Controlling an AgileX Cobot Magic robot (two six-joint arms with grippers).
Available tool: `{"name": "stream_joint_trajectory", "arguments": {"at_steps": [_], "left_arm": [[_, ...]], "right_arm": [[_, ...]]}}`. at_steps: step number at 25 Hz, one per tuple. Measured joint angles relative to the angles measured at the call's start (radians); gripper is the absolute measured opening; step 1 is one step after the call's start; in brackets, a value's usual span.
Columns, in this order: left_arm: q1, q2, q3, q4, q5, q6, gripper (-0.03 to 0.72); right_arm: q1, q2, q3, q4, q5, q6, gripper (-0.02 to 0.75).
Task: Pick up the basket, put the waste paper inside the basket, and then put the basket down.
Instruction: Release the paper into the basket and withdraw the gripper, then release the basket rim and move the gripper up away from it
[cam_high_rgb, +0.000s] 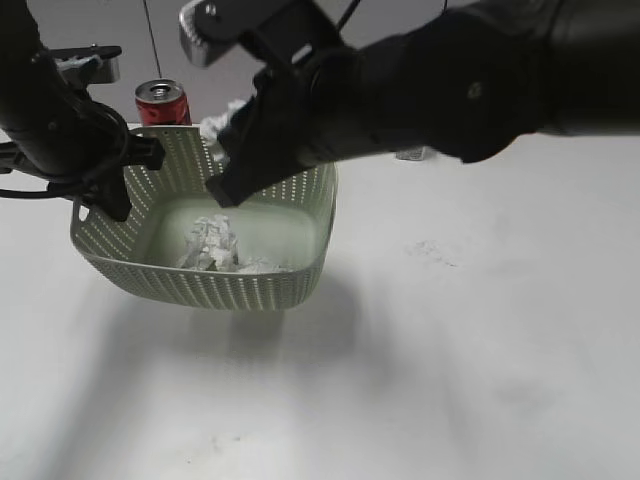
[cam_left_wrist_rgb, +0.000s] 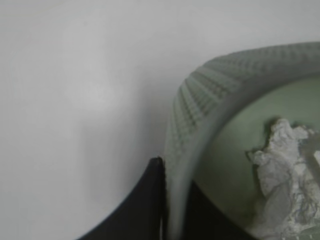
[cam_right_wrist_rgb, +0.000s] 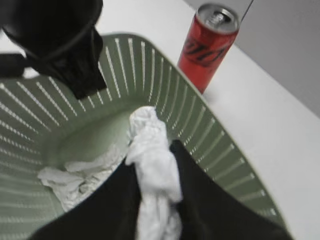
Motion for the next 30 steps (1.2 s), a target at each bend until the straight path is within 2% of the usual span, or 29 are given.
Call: {"name": "stream_joint_trajectory", "arguments": {"at_steps": [1,3,4,5,6,10,12,15,18,24,27,30], "left_arm": [[0.000,0.000,0.000,-0.002,0.000,0.000,-0.001],[0.000,0.000,0.000,-0.004,-0.002,0.000,-0.001],[0.000,0.000,0.000,-0.005,-0.004,0.000,-0.001],[0.000,0.000,0.000,-0.005,-0.004,0.000,-0.001],[0.000,0.000,0.000,-0.006,-0.007,0.000,-0.001],[0.000,0.000,0.000,-0.008,-0.008,0.000,-0.001],[0.000,0.000,0.000,-0.013,-0.008,0.000,-0.001],[0.000,0.000,0.000,-0.044,-0.009,0.000,-0.001],[-0.009,0.000,0.000,-0.068,-0.014,0.000,-0.001],[-0.082,0.022,-0.015,-0.094,-0.083,0.000,-0.001],[-0.097,0.088,-0.069,-0.138,-0.083,-0.005,-0.001],[-0.098,0.187,-0.149,-0.155,-0.039,-0.008,-0.001]], "right_arm": [[0.000,0.026,0.000,-0.009,0.000,0.001,0.211],[0.000,0.060,0.000,-0.019,0.001,0.000,0.436],[0.000,0.069,0.000,-0.021,0.000,0.000,0.524],[0.000,0.070,0.000,-0.025,-0.001,-0.002,0.581],[0.000,0.070,0.000,-0.025,-0.002,-0.002,0.604],[-0.018,0.037,-0.003,-0.026,0.018,0.024,0.610],[-0.061,0.007,-0.027,-0.034,0.105,0.086,0.610],[-0.193,-0.029,-0.082,-0.070,0.270,0.159,0.606],[-0.368,-0.051,-0.119,-0.096,0.441,0.181,0.587],[-0.671,-0.110,-0.127,-0.113,0.661,0.188,0.576],[-0.739,-0.156,-0.080,-0.091,0.710,0.168,0.574],[-0.744,-0.248,0.026,-0.036,0.697,0.136,0.574]]}}
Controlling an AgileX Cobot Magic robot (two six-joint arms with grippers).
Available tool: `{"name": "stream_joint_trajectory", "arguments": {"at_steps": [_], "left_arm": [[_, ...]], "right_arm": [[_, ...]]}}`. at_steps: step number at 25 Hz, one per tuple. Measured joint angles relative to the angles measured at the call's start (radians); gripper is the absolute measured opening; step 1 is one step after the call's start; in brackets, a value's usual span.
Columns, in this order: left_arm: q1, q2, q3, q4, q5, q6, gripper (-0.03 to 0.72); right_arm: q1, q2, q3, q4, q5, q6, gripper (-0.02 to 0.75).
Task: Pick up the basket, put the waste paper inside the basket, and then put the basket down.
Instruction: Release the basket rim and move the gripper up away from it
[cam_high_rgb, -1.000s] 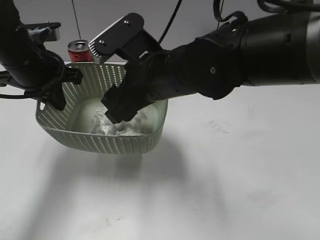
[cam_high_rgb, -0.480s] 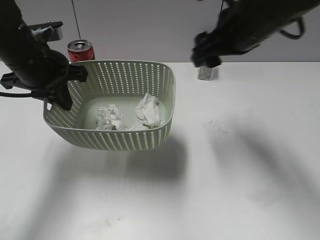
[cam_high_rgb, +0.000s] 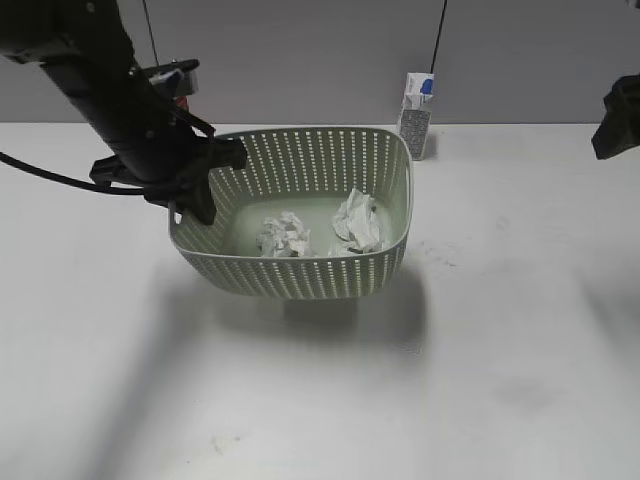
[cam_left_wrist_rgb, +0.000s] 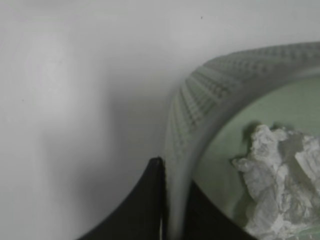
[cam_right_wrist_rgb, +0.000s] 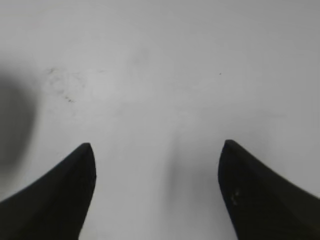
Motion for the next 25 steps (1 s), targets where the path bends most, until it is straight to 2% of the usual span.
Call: {"name": "stream_joint_trajectory", "arguments": {"at_steps": [4,10,12,14,16,19,21,25], "left_arm": [[0.000,0.093,-0.073,-0.003,0.022,-0.018,-0.001],[0.000,0.137,-0.079,-0.004,0.020,-0.022,0.015],[0.000,0.138,-0.082,-0.004,0.020,-0.022,0.090],[0.000,0.138,-0.084,-0.020,0.019,-0.022,0.220],[0.000,0.138,-0.084,-0.038,0.024,-0.022,0.404],[0.000,0.135,-0.084,-0.046,0.047,-0.021,0.608],[0.000,0.122,-0.084,-0.046,0.066,-0.017,0.646],[0.011,0.057,-0.084,-0.010,0.100,-0.017,0.655]], "right_arm": [[0.004,-0.175,0.180,0.075,-0.037,-0.010,0.574],[0.004,-0.458,0.451,0.074,-0.053,-0.035,0.574],[0.004,-0.567,0.519,0.074,-0.053,-0.037,0.573],[0.004,-0.666,0.577,0.074,-0.052,-0.038,0.573],[0.004,-0.772,0.617,0.074,-0.050,-0.038,0.573],[0.004,-0.916,0.673,0.050,-0.047,-0.039,0.573],[0.004,-0.998,0.717,0.029,-0.043,-0.039,0.573],[0.004,-1.144,0.741,0.021,-0.040,-0.038,0.573]]}}
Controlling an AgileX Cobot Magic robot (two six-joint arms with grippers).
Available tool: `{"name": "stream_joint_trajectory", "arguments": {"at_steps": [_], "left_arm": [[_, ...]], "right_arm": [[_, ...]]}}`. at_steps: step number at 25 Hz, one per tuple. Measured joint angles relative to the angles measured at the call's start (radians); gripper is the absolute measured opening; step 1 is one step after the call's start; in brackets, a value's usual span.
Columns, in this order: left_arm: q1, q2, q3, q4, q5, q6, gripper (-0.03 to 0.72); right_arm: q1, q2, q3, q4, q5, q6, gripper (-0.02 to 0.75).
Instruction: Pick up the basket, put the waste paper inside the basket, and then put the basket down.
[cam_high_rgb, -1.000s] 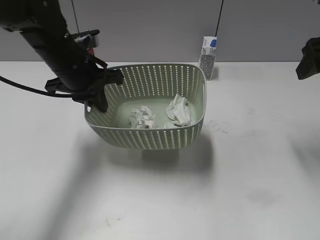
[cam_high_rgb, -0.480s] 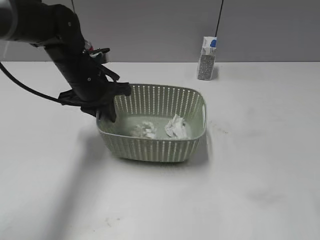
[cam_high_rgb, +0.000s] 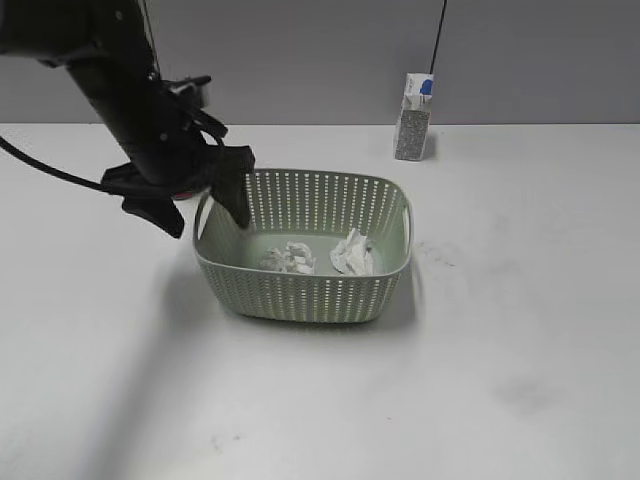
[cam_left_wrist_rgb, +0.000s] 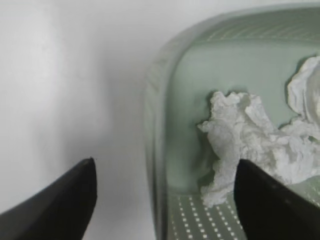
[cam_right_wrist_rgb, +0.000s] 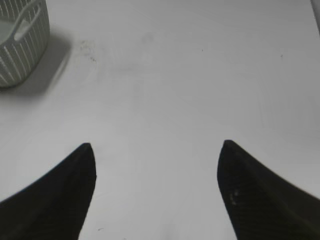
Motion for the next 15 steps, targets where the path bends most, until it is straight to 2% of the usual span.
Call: {"name": "stream_joint_trajectory", "arguments": {"at_steps": [4,7,10,15], "left_arm": [[0.032,-0.094,0.000,0.074,0.031,0.001,0.654],[0.071,-0.163,0.000,0.132,0.058,0.008,0.650],[0.129,-0.220,0.000,0.183,0.091,0.039,0.642],[0.264,-0.272,0.000,0.250,0.174,0.096,0.615]], "right_arm": [[0.000,-0.123,-0.005,0.002,0.019,0.000,0.573],[0.000,-0.205,-0.025,0.002,0.105,0.000,0.573],[0.000,-0.283,-0.023,-0.003,0.212,0.000,0.573],[0.000,-0.369,-0.021,-0.004,0.241,0.002,0.573]]}}
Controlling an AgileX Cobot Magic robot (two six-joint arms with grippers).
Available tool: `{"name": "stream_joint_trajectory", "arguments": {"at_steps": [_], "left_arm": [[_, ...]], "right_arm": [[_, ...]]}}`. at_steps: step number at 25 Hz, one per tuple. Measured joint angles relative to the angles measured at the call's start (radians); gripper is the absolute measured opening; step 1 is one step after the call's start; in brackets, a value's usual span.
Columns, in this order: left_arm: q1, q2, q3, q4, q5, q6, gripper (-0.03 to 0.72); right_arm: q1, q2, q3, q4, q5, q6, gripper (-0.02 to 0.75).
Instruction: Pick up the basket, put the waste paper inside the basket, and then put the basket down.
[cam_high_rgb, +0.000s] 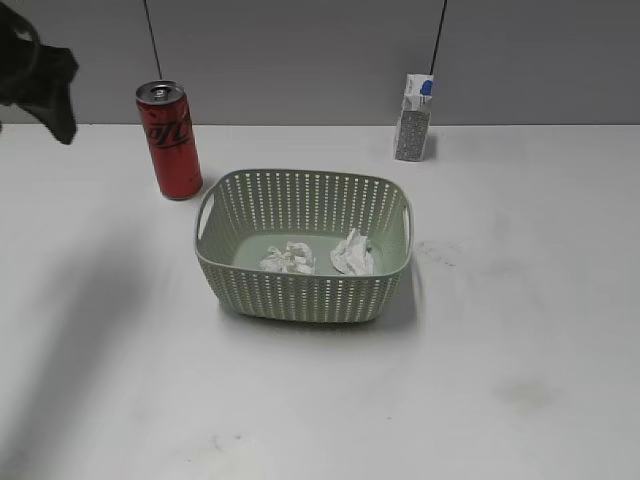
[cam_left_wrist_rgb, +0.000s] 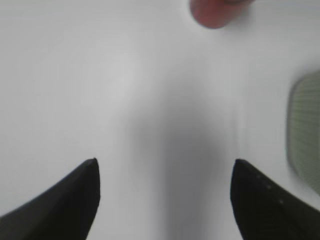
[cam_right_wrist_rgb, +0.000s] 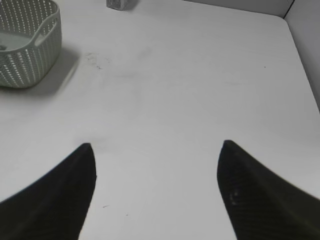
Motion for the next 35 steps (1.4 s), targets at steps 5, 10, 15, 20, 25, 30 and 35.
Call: {"name": "stream_joint_trajectory", "arguments": {"at_steps": [5,10,15,20,25,30,35], "left_arm": [[0.127,-0.044,0.000,0.020,0.083,0.032,0.589],[0.181,-0.179,0.054,0.017,0.088,0.051,0.589],[0.183,-0.373,0.182,0.009,0.083,0.057,0.588],[0.185,-0.576,0.331,0.002,0.032,0.058,0.587],[0.185,-0.792,0.503,-0.003,-0.031,0.058,0.587],[0.185,-0.996,0.700,-0.018,-0.107,0.058,0.587],[0.185,-1.191,0.872,-0.018,-0.126,0.058,0.586]], "right_arm": [[0.000,-0.001,0.000,0.000,0.004,0.001,0.573],[0.000,-0.001,0.000,0.001,0.005,0.001,0.573],[0.000,-0.001,0.010,0.001,-0.003,0.001,0.573],[0.000,-0.001,0.013,0.001,-0.011,0.001,0.573],[0.000,-0.001,0.013,0.001,-0.013,0.002,0.573],[0.000,-0.001,0.013,0.001,-0.013,0.002,0.573],[0.000,-0.001,0.013,0.001,-0.014,0.002,0.573]]}}
